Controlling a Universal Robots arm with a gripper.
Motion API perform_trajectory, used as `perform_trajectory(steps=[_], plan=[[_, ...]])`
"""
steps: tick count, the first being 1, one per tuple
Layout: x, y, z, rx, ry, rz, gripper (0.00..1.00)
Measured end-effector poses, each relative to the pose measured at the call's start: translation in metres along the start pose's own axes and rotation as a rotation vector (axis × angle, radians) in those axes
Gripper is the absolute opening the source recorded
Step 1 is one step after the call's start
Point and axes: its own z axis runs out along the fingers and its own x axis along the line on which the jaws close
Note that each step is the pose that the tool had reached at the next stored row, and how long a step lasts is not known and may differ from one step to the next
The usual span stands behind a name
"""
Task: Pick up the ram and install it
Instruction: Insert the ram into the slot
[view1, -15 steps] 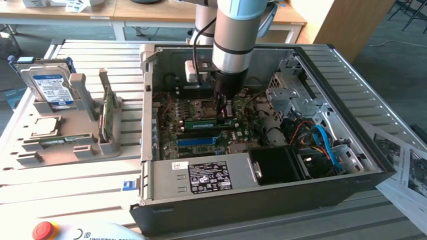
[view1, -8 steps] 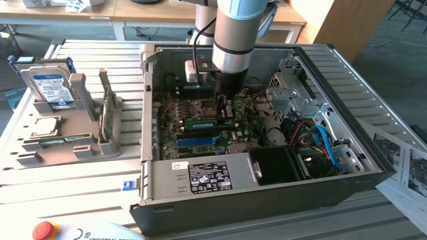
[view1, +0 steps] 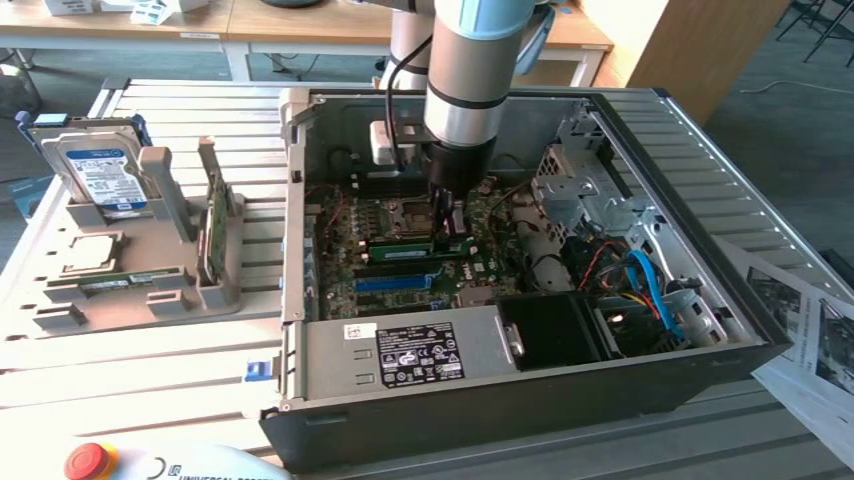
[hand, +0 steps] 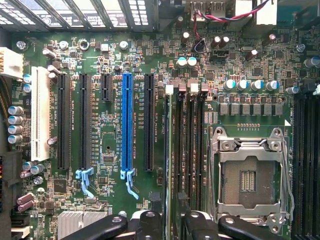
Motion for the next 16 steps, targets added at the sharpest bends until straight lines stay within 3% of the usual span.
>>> perform_trajectory(steps=[7,16], plan=[[0.0,-0.0001,-0.0056,0.0,0.0,0.0,0.25],[0.0,-0.0004,-0.0306,0.0,-0.0001,0.0,0.25]])
